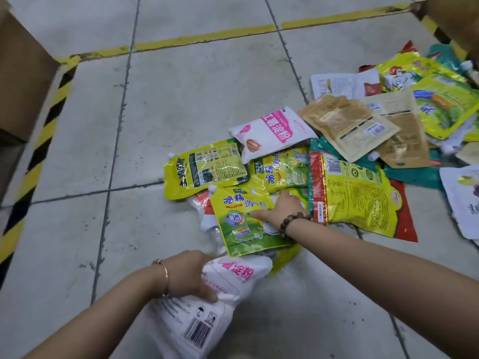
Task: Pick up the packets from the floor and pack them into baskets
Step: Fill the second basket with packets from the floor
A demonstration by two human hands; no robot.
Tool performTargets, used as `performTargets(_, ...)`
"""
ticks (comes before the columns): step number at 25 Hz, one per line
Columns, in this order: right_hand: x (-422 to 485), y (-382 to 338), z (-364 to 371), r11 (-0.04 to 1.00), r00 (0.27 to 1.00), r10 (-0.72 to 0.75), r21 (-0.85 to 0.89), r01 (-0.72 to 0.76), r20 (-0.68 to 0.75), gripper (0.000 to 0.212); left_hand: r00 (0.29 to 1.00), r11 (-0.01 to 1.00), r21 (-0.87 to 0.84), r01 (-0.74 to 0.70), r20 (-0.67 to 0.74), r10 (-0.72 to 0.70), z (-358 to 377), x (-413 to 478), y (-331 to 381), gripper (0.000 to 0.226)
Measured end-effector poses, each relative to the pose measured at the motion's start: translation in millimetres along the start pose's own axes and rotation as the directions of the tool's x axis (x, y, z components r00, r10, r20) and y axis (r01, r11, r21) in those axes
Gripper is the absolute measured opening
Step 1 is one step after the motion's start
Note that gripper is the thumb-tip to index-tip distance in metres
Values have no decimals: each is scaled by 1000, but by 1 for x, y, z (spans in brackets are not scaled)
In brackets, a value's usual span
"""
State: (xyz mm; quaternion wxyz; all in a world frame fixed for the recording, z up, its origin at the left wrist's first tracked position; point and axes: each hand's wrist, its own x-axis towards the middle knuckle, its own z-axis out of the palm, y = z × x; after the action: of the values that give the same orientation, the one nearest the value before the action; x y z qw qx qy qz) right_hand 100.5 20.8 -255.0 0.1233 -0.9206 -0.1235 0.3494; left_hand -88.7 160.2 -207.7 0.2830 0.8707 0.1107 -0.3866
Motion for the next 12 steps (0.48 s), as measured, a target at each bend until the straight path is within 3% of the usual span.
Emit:
performTargets(2, 2, -9, -3, 985, 994, 60, 158, -75, 96, 110, 999, 987, -155, -48, -13, 47, -15, -10, -8, 35)
performTargets(4, 1, -16, -6, 970, 981, 100, 204, -134, 169, 100, 999, 965, -258, -37, -34, 29, -22, -19, -18, 27)
performTargets(8, 3, -18, 8, 984, 987, 81, 145, -101, 141, 52, 994, 862, -502, -69, -108, 17, -27, -37, -35, 65)
performTargets(10, -3, -15, 16, 964, 989, 79, 244, -107, 123, 49, 972, 714, -693, -104, -222, -74, -31, -43, -36, 70)
performTargets(12, -11, -14, 25, 907, 992, 97, 403, -123, 85, 61, 930, 504, -858, -100, -261, -260, -38, -39, -30, 55)
